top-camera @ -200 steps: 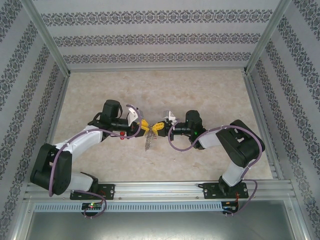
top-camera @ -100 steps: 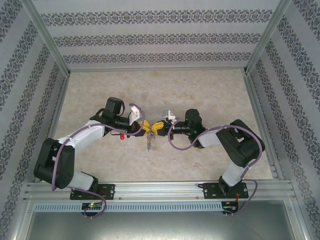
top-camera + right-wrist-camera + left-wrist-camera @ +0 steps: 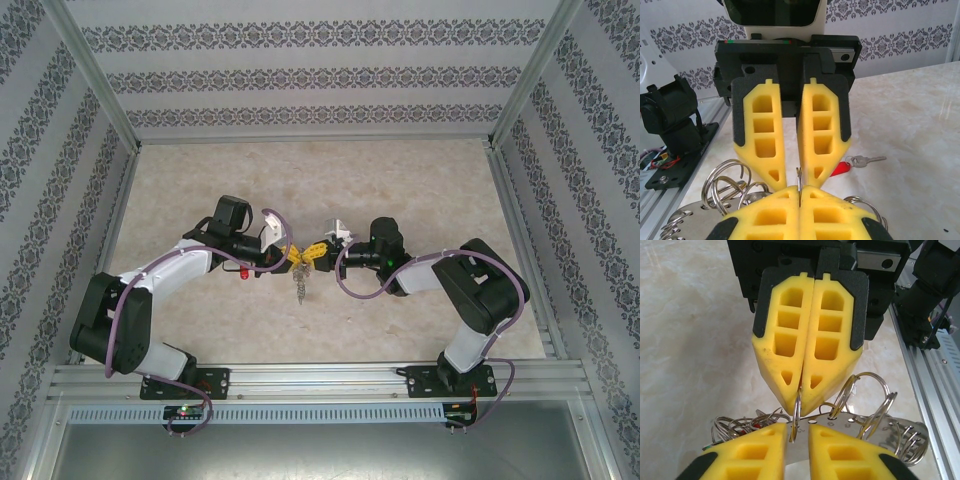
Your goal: Put the keys on the keyring
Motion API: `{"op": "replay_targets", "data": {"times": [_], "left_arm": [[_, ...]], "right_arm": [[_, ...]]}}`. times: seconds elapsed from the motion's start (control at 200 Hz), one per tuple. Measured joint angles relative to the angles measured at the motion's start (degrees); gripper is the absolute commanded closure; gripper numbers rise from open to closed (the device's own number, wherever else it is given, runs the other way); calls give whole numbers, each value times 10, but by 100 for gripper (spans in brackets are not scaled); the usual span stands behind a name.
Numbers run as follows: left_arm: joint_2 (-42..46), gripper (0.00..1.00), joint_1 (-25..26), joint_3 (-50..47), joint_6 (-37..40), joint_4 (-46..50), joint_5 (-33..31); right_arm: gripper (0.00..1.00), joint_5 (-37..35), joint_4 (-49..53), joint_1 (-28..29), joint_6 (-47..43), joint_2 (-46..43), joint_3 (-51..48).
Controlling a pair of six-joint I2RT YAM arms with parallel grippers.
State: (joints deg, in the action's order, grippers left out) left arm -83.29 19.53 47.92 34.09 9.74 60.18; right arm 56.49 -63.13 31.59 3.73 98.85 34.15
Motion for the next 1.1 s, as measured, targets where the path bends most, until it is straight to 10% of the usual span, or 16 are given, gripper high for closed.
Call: {"op": "replay_targets", "data": {"times": [0.13,0.58,1.099], "left_arm": [[0,100,0,0,-5,-6,-2],[36,100,18,-11,-3,-11,-69],[108,100,87,-12,37,30,-204]], "right_arm": [[100,0,2,0,4,0,0],[82,-10,52,-3,-19,-9,8],[74,-118,452,18,-299,-167,73]]}}
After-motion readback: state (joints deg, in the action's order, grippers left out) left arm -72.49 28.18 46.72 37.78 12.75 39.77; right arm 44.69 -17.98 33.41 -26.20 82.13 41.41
